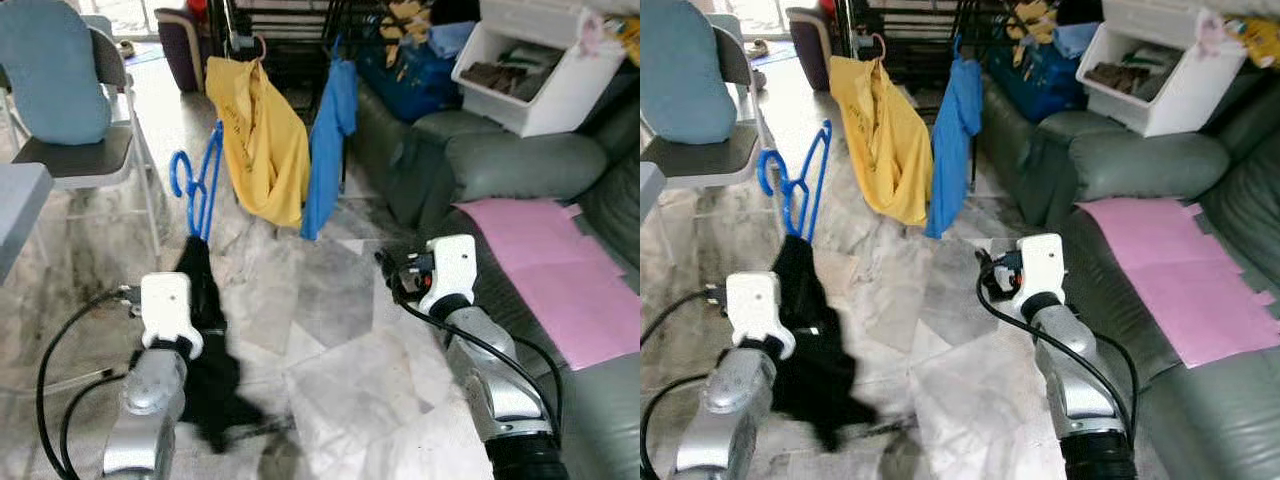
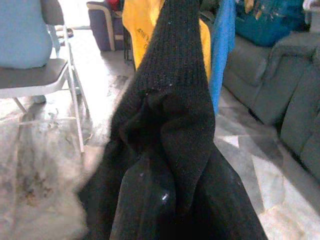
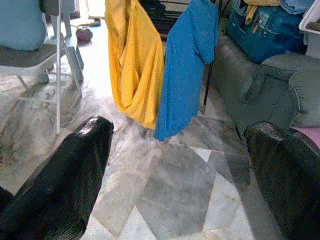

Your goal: Hang hanger

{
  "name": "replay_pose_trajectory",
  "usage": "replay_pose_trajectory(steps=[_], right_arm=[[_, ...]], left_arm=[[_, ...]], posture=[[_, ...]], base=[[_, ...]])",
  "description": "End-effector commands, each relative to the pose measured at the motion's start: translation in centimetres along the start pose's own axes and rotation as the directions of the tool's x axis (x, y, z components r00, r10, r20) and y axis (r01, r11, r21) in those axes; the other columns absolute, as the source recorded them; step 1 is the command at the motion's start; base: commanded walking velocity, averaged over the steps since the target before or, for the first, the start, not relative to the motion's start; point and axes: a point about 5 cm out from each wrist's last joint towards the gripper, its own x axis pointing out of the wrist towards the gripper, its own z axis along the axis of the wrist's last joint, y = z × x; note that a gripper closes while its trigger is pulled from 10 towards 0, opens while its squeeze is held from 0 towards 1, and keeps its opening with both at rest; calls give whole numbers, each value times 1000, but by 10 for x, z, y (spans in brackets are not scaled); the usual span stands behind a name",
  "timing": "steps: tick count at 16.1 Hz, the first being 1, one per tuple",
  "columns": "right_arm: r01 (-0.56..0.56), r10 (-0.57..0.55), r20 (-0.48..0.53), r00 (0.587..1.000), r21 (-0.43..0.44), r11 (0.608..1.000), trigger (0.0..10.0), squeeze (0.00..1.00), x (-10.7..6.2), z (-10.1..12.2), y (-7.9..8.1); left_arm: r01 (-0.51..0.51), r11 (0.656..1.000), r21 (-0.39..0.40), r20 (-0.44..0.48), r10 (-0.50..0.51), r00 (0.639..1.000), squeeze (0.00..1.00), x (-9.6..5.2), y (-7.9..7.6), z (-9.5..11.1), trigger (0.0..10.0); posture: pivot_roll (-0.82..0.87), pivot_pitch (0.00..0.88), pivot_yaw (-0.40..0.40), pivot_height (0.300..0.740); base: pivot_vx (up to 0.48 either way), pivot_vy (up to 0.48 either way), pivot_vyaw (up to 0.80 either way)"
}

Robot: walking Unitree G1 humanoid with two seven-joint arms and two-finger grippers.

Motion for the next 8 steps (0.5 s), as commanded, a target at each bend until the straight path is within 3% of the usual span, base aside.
replay_pose_trajectory(steps=[1,2,4,6,8], right_arm=[[48,-48,-13,999,16,999,10000,0,-4,-8,-7],[50,-50,-24,998,19,999,10000,0,-6,-11,-9],[44,-43,-49,998,19,999,10000,0,-9,-15,-9],[12,-11,-95,995,12,1000,10000,0,-8,-19,-10],[-27,30,-131,991,26,999,10000,0,-9,-23,-12]], left_arm=[[54,998,37,57,-56,997,0,0,-2,12,10000],[112,993,20,52,-113,992,0,2,-3,14,10000],[226,972,66,49,-229,972,0,12,-4,20,10000],[431,881,194,40,-447,894,0,23,-15,36,10000],[548,768,332,4,-582,813,0,27,-24,47,10000]], posture=[[-25,0,-39,740],[-35,0,-33,740],[-57,0,-19,740],[-73,0,-7,740],[-90,0,9,740]], base=[[0,0,0],[0,0,0],[0,0,0],[0,0,0],[0,0,0]])
